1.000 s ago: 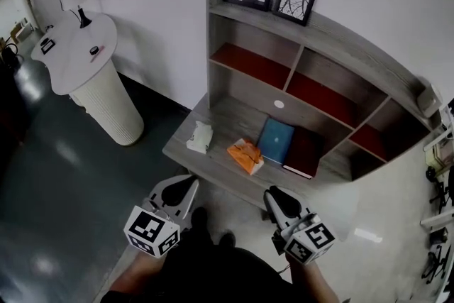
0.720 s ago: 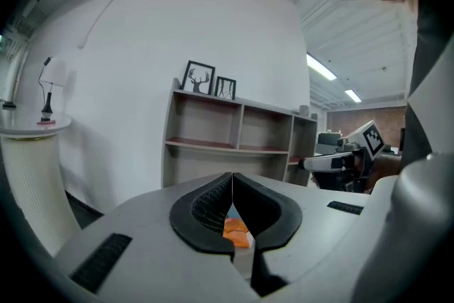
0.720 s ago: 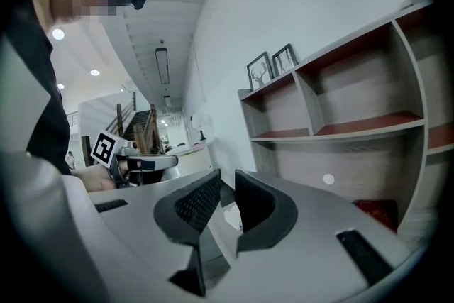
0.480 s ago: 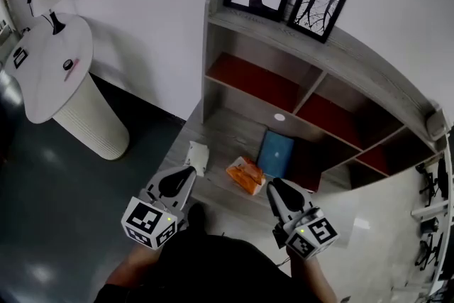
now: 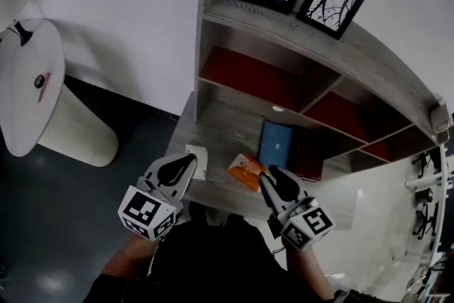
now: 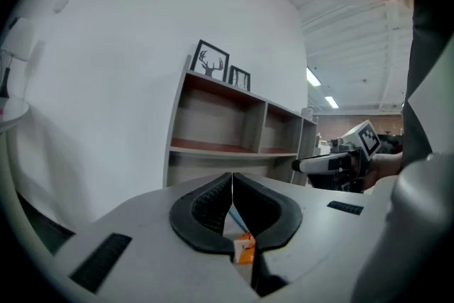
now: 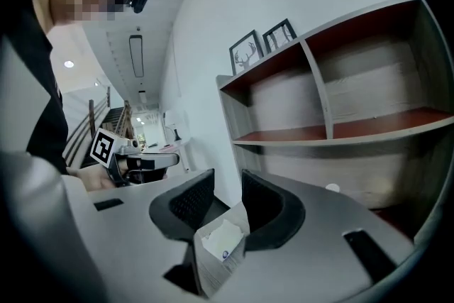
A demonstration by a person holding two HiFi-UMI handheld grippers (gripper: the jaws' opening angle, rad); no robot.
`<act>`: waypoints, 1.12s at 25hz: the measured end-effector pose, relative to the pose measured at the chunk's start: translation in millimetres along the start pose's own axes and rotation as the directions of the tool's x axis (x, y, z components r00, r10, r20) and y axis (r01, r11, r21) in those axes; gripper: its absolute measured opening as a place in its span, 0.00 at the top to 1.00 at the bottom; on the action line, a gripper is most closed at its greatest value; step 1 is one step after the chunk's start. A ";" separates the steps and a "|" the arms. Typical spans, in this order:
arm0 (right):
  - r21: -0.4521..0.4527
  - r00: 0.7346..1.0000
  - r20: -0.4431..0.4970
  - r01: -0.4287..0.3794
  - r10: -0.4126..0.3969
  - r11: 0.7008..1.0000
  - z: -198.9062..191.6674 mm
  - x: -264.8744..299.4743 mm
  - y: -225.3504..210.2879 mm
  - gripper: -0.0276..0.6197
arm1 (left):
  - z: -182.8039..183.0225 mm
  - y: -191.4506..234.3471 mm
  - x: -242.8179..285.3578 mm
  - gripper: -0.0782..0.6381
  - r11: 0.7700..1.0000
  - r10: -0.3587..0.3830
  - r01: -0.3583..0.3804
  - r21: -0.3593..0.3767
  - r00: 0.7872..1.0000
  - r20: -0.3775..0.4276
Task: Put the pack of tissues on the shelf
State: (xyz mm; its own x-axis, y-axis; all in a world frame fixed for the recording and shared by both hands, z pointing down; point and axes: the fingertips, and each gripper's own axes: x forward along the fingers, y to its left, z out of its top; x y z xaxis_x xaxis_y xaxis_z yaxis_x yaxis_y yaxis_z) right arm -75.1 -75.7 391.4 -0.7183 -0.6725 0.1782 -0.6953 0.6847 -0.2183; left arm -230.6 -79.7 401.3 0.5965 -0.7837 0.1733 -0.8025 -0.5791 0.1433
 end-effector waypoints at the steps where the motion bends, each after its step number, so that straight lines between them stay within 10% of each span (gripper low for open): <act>1: 0.005 1.000 -0.009 0.006 -0.006 1.000 -3.7 1.8 -3.2 0.84 | -1.0 1.0 4.0 0.87 1.000 -0.007 0.007 -0.005 1.000 -0.001; 28: -0.091 0.975 -0.212 0.055 -0.073 0.994 -176.3 41.0 -108.7 0.61 | -98.9 -11.4 116.7 0.87 0.989 -0.148 0.147 -0.020 0.979 -0.140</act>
State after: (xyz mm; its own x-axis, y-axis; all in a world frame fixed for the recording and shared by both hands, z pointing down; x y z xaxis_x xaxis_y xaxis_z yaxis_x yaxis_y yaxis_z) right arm -33.3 -128.2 591.6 -0.6546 -0.6459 0.3928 -0.7330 0.6695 -0.1205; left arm -150.7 -142.2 516.2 0.7047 -0.6498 0.2849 -0.7057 -0.6834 0.1868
